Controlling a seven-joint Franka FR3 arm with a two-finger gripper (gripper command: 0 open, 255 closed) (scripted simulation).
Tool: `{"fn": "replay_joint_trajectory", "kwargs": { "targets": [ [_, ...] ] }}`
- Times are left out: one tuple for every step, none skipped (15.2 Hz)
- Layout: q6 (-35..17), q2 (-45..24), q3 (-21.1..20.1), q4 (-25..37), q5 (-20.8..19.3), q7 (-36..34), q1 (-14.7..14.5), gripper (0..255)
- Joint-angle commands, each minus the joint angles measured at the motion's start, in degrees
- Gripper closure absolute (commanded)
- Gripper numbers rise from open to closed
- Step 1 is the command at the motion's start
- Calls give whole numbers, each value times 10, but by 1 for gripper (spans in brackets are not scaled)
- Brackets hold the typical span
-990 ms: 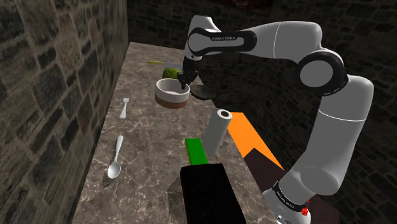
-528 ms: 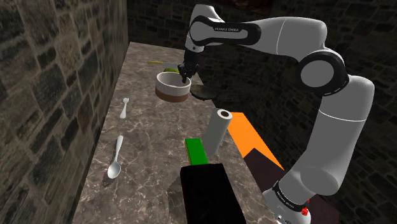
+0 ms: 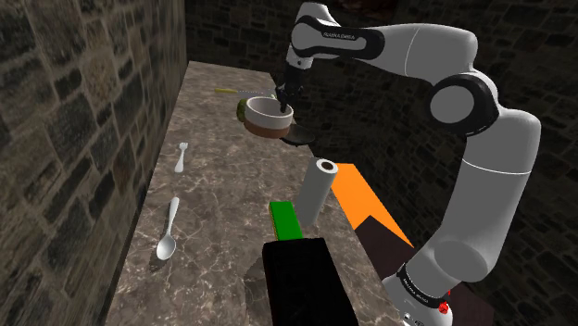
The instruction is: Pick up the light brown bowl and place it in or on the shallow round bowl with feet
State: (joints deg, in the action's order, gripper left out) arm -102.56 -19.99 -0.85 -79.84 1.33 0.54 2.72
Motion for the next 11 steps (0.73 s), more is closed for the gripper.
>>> {"fn": "replay_joint_trajectory", "kwargs": {
  "targets": [
    [10,-8,7,17,4,26,18,255],
    [15,-13,11,28,6,37,26,255],
    [20,-19,14,39,8,49,34,255],
    [26,-26,18,51,9,60,43,255],
    [33,-34,21,65,11,72,51,255],
    [39,-42,24,80,13,83,60,255],
    [47,-51,27,96,15,94,68,255],
    [55,-62,30,114,17,105,77,255],
    [64,-73,32,133,19,116,86,255],
    [73,-85,35,154,21,126,95,255],
    [84,-99,37,178,23,137,104,255]
  ]
}}
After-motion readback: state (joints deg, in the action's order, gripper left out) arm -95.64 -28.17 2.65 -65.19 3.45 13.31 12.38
